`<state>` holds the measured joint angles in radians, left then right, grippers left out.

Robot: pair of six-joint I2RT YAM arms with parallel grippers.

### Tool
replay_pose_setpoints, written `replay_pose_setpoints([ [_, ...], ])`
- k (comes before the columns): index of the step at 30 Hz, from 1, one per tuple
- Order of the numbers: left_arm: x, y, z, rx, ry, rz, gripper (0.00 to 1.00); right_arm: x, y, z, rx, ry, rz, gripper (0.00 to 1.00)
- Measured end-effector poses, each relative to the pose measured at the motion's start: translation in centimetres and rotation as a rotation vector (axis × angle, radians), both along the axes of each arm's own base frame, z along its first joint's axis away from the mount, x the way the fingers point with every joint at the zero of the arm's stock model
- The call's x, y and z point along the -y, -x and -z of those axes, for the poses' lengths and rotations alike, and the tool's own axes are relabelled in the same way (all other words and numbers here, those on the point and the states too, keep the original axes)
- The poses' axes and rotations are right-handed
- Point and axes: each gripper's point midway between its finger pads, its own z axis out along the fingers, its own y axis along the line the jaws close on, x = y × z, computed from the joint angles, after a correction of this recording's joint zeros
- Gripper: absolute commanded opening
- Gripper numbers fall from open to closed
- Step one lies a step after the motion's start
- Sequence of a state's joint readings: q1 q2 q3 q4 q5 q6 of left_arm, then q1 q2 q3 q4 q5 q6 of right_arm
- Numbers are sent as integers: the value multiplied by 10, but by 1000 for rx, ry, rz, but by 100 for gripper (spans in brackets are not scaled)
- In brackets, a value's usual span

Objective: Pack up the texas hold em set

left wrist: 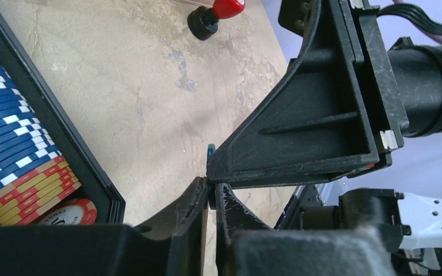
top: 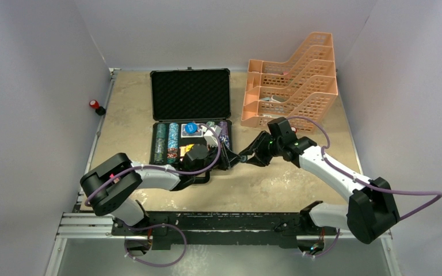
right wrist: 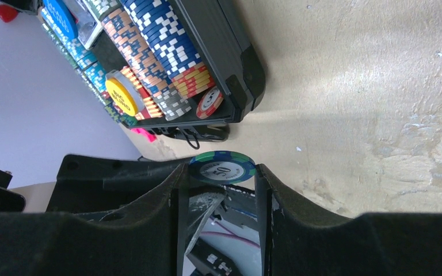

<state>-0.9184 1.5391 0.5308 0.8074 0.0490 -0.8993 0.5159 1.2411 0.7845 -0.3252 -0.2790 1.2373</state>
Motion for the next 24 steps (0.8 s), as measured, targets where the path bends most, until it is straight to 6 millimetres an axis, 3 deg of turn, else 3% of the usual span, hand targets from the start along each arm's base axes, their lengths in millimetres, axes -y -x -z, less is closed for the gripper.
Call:
replay_pose_setpoints([
  [5, -2, 0, 3, 5, -31, 0, 0, 1, -2, 1, 19, 12, -14, 82],
  [7, -7, 0, 4, 8, -63, -9, 0, 6, -5, 1, 38, 50, -12, 90],
  [14, -54, -13, -21, -5, -204, -212, 0, 27, -40, -27, 185, 184, 84, 92],
  [20, -134, -33, -62, -179, -238, -693, 0, 40, -47, -27, 204, 246, 125, 90],
  [24, -190, -29, -69, -322, -286, -1009, 0, 40, -45, -16, 173, 262, 116, 90],
])
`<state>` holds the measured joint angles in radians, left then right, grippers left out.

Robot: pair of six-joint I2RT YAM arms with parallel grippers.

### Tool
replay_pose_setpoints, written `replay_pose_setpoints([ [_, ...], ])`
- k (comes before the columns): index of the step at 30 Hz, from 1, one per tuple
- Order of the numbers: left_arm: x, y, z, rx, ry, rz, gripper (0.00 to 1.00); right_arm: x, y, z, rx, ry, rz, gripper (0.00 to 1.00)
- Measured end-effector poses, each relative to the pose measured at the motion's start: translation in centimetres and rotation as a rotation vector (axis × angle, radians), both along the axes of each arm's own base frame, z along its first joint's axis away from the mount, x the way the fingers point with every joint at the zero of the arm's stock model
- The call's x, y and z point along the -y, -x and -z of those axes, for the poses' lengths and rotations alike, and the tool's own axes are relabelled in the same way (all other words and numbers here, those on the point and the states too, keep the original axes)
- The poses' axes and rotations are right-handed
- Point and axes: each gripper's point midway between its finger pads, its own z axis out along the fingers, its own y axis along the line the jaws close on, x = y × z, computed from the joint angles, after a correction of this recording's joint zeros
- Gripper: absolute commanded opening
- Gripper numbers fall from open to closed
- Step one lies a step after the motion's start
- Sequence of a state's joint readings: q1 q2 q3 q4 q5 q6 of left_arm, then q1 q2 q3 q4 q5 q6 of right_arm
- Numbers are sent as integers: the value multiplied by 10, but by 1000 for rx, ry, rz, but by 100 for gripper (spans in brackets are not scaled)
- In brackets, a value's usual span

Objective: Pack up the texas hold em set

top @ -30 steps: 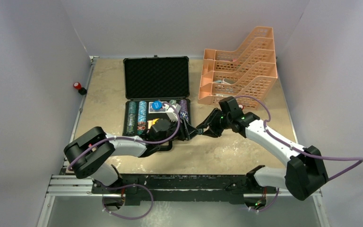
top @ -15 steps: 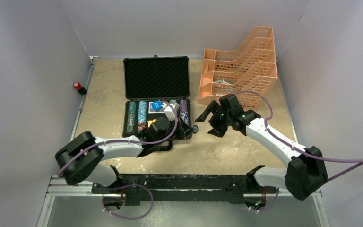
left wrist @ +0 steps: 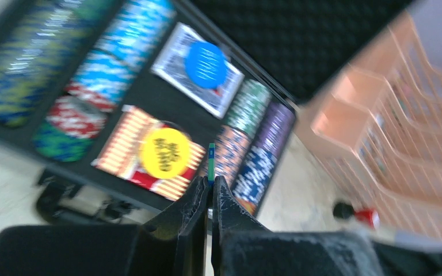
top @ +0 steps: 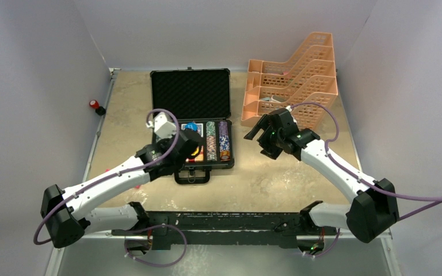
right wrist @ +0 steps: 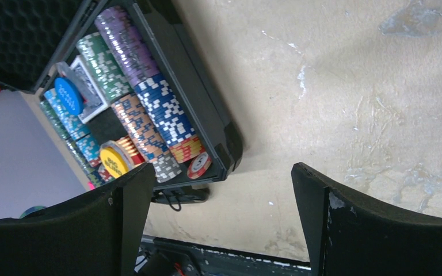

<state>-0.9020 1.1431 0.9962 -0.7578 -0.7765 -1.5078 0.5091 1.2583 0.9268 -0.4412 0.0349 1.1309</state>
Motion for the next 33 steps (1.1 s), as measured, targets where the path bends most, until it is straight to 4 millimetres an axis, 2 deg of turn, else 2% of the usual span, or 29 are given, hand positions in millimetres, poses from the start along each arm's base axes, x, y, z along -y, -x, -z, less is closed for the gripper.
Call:
replay_pose_setpoints([
  [3, -32, 6, 6, -83, -47, -174, 0, 1, 2, 6, -17, 9, 0, 90],
  [7, -63, 17, 29, -211, -106, -314, 0, 2, 3, 8, -22, 13, 1, 90],
  [12, -85, 28, 49, -316, -94, -414, 0, 6, 9, 13, -33, 21, 8, 89],
  [18, -81, 37, 57, -370, -30, -420, 0, 12, 18, 17, -47, 24, 22, 88],
  [25, -80, 49, 78, -443, -8, -432, 0, 15, 18, 19, -50, 38, 35, 86],
  [33, -75, 46, 91, -463, -11, -429, 0, 30, 25, 27, -87, 100, 77, 84],
])
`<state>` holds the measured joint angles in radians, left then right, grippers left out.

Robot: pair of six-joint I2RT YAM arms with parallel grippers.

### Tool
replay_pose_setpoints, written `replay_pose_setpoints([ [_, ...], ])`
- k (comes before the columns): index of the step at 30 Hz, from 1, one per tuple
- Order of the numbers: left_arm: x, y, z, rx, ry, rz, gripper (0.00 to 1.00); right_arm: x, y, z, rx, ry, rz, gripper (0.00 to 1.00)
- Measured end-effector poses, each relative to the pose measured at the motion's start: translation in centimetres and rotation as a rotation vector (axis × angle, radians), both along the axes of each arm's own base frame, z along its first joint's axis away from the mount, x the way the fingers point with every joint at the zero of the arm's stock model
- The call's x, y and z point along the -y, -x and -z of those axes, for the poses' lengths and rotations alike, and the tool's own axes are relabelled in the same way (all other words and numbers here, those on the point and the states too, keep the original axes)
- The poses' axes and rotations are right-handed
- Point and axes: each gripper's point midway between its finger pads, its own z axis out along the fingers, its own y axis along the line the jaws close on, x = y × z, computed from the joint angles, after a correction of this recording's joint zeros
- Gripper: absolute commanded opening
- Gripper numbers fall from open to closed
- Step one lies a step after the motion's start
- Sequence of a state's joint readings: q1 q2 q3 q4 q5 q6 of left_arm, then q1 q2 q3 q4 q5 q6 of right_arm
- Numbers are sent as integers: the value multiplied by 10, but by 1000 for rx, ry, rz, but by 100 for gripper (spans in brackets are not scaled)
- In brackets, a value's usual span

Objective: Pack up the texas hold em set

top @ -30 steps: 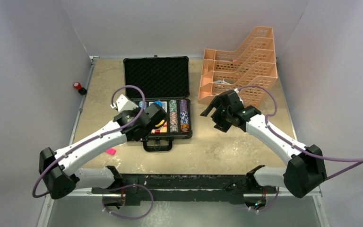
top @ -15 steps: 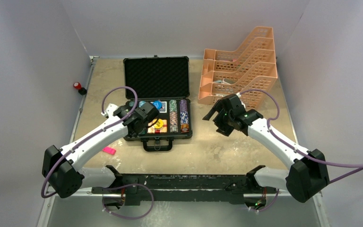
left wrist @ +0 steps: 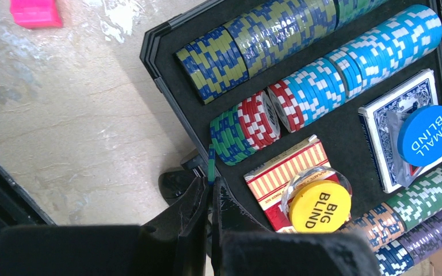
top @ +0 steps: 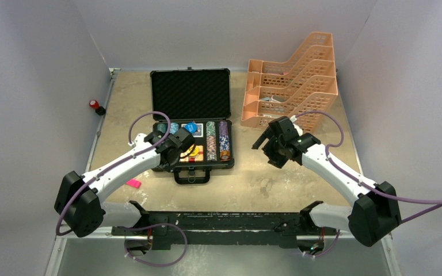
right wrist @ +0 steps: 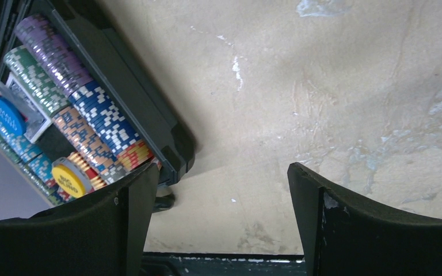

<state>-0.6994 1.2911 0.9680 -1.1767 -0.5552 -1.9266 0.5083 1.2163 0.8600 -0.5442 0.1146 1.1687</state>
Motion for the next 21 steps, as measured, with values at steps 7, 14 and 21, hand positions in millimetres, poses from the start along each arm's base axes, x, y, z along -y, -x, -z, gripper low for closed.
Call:
replay_pose_setpoints([
  [7, 4, -8, 3, 15, 4, -4, 0, 7, 1, 1, -8, 30, 19, 83],
  [14, 1, -10, 2, 27, -13, -7, 0, 8, 3, 2, -16, 37, 25, 83],
  [21, -1, -10, 3, 22, -13, -15, 0, 8, 3, 3, -21, 40, 25, 82],
])
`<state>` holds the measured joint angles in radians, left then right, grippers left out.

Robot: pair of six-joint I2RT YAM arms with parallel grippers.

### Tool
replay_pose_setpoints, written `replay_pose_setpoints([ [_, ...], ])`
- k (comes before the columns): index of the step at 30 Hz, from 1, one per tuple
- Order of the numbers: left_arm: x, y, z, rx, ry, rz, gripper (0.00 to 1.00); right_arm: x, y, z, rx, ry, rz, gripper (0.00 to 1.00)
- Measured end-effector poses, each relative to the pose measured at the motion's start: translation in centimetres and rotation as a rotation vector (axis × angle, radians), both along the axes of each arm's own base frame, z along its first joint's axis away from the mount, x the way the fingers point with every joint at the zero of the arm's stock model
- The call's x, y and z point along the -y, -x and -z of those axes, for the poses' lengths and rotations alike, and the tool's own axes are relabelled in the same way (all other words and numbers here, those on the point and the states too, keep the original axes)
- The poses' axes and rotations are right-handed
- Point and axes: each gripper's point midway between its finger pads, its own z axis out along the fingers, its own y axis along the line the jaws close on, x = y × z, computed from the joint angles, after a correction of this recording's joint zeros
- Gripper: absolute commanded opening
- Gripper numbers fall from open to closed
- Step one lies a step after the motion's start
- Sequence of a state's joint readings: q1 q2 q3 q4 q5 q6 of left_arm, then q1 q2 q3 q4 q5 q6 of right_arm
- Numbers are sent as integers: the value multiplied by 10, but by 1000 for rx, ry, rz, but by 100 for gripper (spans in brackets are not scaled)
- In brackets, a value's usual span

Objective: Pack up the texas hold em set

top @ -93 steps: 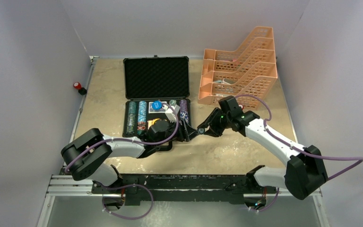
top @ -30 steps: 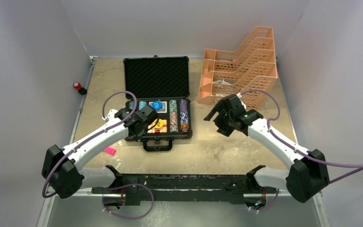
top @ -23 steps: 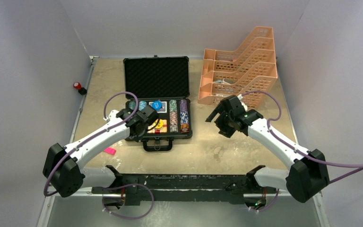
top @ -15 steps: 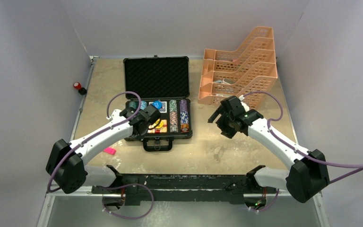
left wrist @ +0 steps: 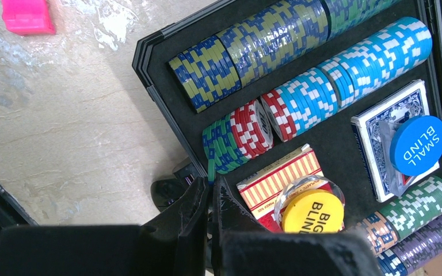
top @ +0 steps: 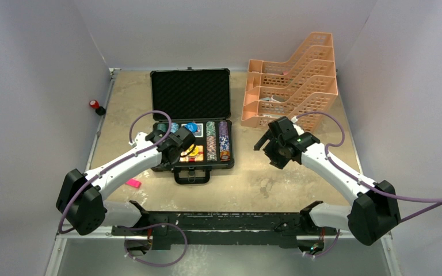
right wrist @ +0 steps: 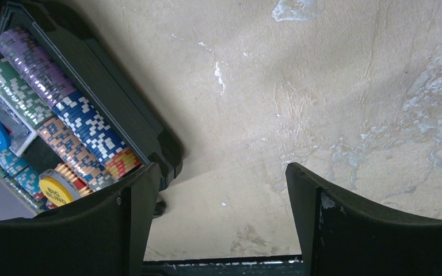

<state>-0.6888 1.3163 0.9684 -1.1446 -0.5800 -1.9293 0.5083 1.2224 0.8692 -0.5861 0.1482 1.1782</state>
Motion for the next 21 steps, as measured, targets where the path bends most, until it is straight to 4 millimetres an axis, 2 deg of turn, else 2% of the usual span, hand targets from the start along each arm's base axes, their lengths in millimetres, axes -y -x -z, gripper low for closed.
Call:
replay_pose_setpoints([
  [9, 1, 11, 5, -50, 23, -5, 0, 0, 1, 4, -20, 3, 10, 81],
  [21, 2, 10, 12, -41, 29, -1, 0, 1, 3, 6, -26, 4, 13, 81],
])
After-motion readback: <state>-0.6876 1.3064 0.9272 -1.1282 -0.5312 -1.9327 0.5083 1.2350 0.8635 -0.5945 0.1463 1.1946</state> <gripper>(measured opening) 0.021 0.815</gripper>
